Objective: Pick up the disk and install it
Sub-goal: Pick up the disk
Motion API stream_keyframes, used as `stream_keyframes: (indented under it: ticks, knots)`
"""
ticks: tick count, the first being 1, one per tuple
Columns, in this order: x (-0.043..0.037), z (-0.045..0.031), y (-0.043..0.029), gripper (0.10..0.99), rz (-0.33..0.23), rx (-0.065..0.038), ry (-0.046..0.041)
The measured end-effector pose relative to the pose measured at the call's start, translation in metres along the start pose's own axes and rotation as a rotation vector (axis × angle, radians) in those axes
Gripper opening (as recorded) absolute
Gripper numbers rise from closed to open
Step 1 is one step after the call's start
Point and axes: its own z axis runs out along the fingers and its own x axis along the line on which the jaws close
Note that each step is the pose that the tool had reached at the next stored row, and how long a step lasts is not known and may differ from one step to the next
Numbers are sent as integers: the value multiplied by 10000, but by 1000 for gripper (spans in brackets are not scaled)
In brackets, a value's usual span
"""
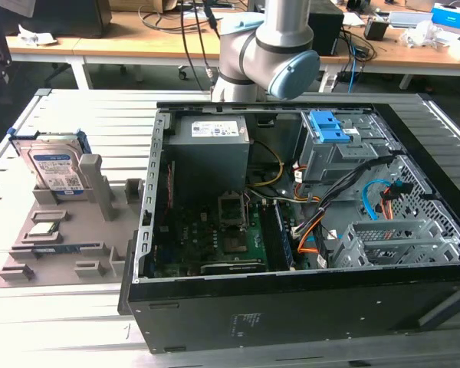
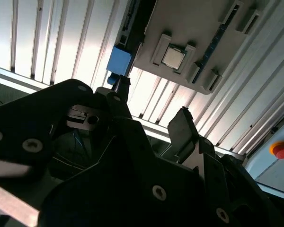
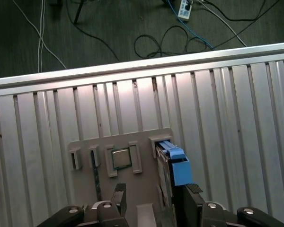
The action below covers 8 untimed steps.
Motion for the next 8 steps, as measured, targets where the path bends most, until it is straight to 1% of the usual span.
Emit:
stream_keyframes:
  ticks: [6, 8]
  knots:
    - [-68, -1, -83, 600, -115, -3, 3]
    - [-79, -1, -101, 600, -137, -4, 4]
